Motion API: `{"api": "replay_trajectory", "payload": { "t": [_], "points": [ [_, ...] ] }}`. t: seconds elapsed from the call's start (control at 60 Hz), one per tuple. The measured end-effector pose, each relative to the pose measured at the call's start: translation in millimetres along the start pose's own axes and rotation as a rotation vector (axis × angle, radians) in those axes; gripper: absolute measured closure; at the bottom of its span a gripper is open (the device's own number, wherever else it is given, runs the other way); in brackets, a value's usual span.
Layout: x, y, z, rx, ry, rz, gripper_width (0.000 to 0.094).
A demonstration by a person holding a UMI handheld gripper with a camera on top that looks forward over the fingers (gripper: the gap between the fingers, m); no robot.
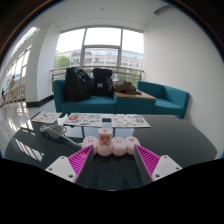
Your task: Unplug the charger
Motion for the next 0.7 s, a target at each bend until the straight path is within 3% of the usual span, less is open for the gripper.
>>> {"api": "replay_trajectory", "payload": {
  "t": [0.183,0.217,0.333,0.567,0.617,0.7],
  "points": [
    [-1.7,61.4,17.0,0.040,0.020,0.024,0.0235],
    [-3.2,68.7,20.2,0.040,0.020,0.029,0.0284],
    [-16.2,97.2,25.5,0.023,0.015,0.073,0.0593],
    [-10.7,102.7,25.8,0.002,0.091,0.077,0.0772],
    [-6.7,103.7,25.6,0.019,0.108,0.121,0.0783],
    [135.6,87.0,-5.9,0.000,0.108,-0.174,0.0787]
  ]
}}
Point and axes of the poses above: the point between the fingertips, and its own axes, seen from behind it with the camera up: z to the left, x up, y forward, the way the camera looks, the point moved 3 cm from there along -y, backward, against the way the camera looks, and after that the axes turned 12 degrees about -z, right-handed, at the moved point
